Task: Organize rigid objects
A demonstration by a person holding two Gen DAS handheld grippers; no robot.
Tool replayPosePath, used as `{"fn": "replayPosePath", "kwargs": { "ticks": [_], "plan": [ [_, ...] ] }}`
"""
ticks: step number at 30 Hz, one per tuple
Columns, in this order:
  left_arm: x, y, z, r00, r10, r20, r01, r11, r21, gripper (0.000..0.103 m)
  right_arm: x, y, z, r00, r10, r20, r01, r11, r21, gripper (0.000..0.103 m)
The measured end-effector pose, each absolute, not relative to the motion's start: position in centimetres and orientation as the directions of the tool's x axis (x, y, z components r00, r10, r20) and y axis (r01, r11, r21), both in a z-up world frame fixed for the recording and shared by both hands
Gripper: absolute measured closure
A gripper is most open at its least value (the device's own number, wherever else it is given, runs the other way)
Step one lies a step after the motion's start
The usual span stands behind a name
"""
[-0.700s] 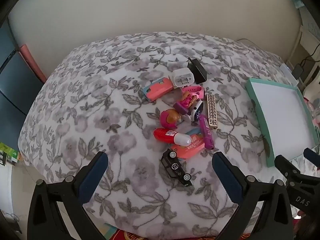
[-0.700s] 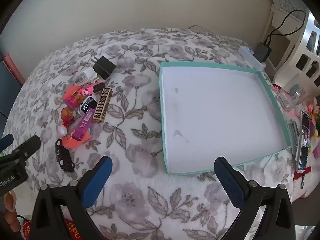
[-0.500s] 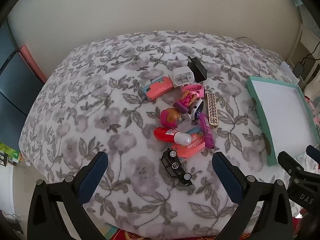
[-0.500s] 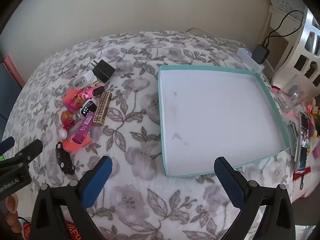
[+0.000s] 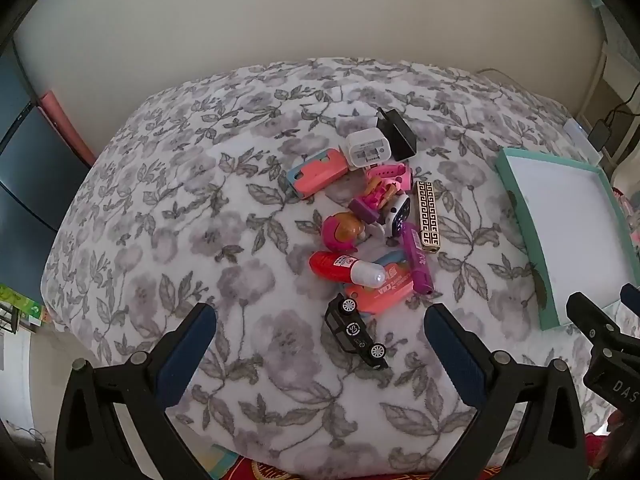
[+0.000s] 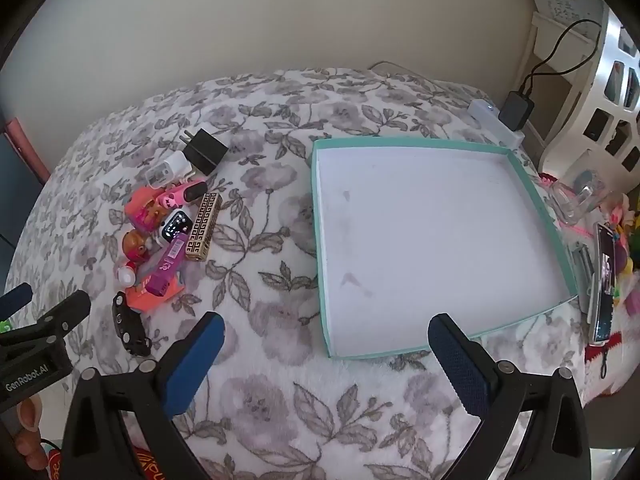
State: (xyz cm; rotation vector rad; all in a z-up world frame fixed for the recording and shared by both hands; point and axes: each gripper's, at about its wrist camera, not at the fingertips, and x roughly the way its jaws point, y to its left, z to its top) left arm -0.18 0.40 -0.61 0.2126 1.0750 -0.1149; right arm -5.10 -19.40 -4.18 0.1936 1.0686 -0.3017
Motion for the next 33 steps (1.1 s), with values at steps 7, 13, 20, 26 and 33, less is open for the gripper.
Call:
{"fn": "replayPosePath", "kwargs": {
  "ticks": [7,13,20,26,33],
  "plan": [
    [-0.21,0.31,-0.72,0.47,0.022,-0.883,0.199,0.971,0.13,0.0,-5.15,-19.37,-4.16,0.451,-0.152,-0.879,0.338,0.941,0.011,0.0],
    [-0.05,0.09,-0.72,0.464,0.034,-0.885,0.201,0.969,0.142,0.0,-5.1,-19.41,-4.09,0.453,-0.152,-0.878,0.338,0.941,0.011,0.0],
    [0.0,0.05,-0.71,0.462,0.034,-0.886,0.204,0.968,0.144,0.0,-5.06,-19.41,-4.08,0.451,-0.151,-0.879,0.336,0.942,0.011,0.0],
    [-0.02,0.02,-0.74,0.463,0.035,-0.886,0.203,0.968,0.145,0.0,-5.13,-19.35,-4.19,0.453,-0.152,-0.879,0.339,0.941,0.012,0.0],
    [-0.07,0.03,-0.86,0.463,0.038,-0.886,0.204,0.968,0.148,0.0,-5.14,-19.31,-4.26,0.452,-0.152,-0.879,0.339,0.941,0.011,0.0]
  ]
}}
